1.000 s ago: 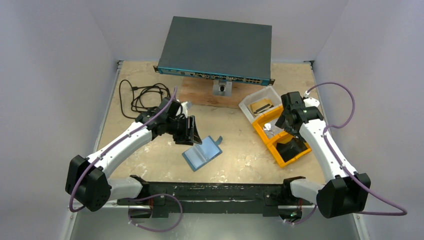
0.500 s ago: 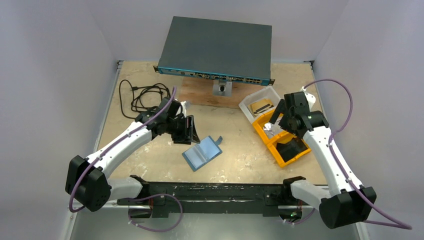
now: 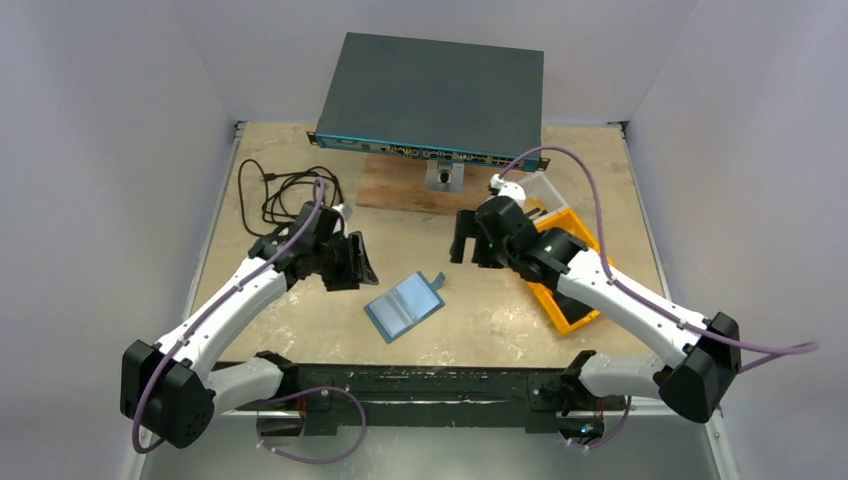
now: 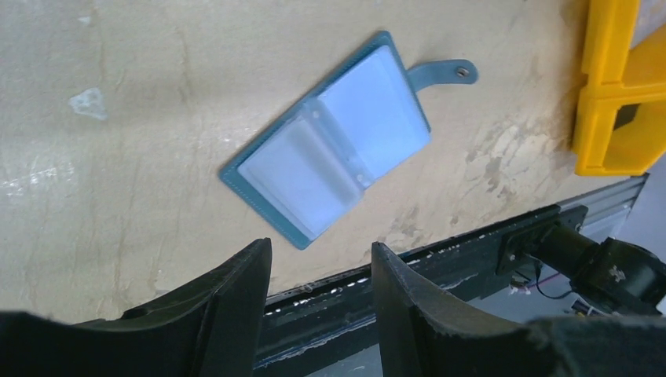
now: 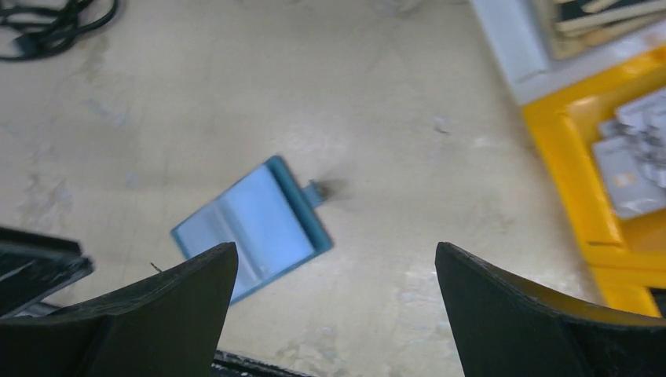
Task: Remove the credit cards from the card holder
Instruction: Remove the credit card from the card holder.
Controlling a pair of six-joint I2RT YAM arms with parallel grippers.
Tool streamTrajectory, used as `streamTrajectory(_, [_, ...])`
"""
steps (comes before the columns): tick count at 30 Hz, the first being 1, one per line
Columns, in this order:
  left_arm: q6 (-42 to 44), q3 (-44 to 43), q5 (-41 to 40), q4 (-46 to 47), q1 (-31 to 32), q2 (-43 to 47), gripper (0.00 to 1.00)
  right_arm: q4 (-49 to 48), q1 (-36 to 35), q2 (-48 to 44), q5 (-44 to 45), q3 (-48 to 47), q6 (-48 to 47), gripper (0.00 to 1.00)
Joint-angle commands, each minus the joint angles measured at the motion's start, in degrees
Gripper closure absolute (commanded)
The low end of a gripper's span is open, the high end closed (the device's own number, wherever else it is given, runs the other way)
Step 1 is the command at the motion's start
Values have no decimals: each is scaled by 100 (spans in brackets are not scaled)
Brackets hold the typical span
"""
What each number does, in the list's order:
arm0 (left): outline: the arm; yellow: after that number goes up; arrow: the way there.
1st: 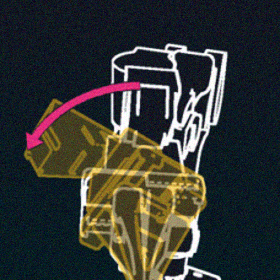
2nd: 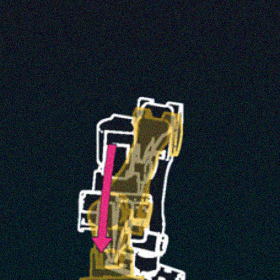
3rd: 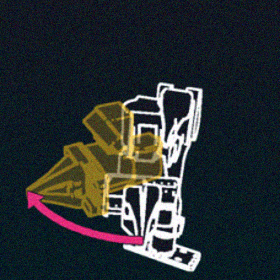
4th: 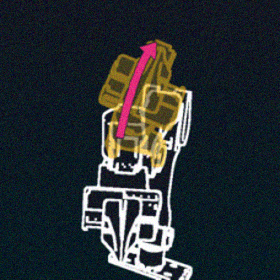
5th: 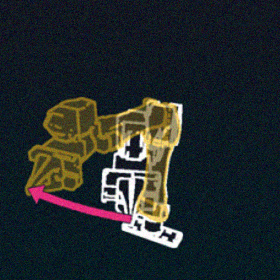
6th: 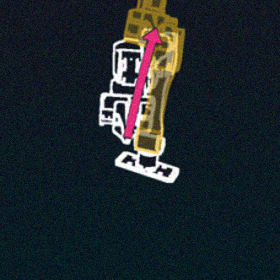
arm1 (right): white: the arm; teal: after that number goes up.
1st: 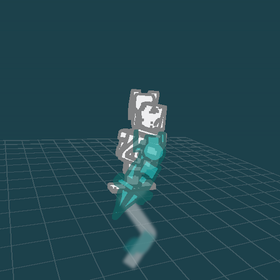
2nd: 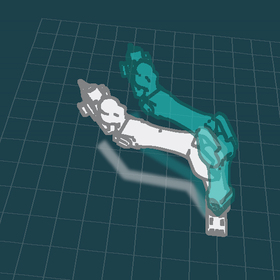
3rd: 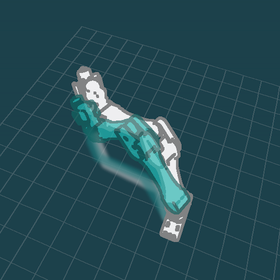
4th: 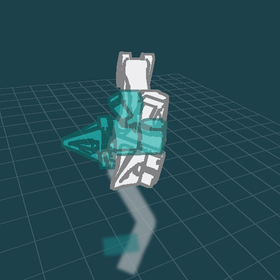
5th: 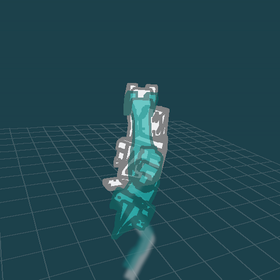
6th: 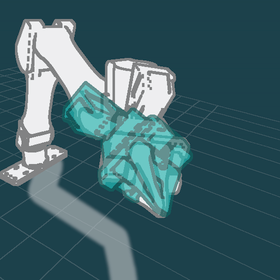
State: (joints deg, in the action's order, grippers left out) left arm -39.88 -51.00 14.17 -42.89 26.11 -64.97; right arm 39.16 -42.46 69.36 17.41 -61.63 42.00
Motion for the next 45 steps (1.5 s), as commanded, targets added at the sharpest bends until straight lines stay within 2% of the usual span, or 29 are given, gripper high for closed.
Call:
streamTrajectory(1, [-211,275,-342,-84,-202,128,51,-1232,-707,262,-211,28,-42,3])
streamTrajectory(7, [-571,613,-690,-148,-478,377,51,-1771,-1354,1067,-423,-148,-456,15])
streamTrajectory(17, [-810,842,-879,-232,-623,602,51,-2369,-2113,2202,-805,-338,-1028,44])
streamTrajectory(23, [-838,897,-951,-309,-737,740,51,-2545,-2255,2721,-767,-372,-1209,49])
streamTrajectory(33, [-865,934,-958,-290,-809,832,50,-2393,-2285,3426,-557,-648,-1429,49])
streamTrajectory(40, [-875,1075,-861,-167,-825,856,50,-2249,-2285,3690,-537,-710,-1282,50])
streamTrajectory(45, [-843,1172,-688,-38,-821,835,50,-2185,-2285,3814,-692,-698,-1030,55])
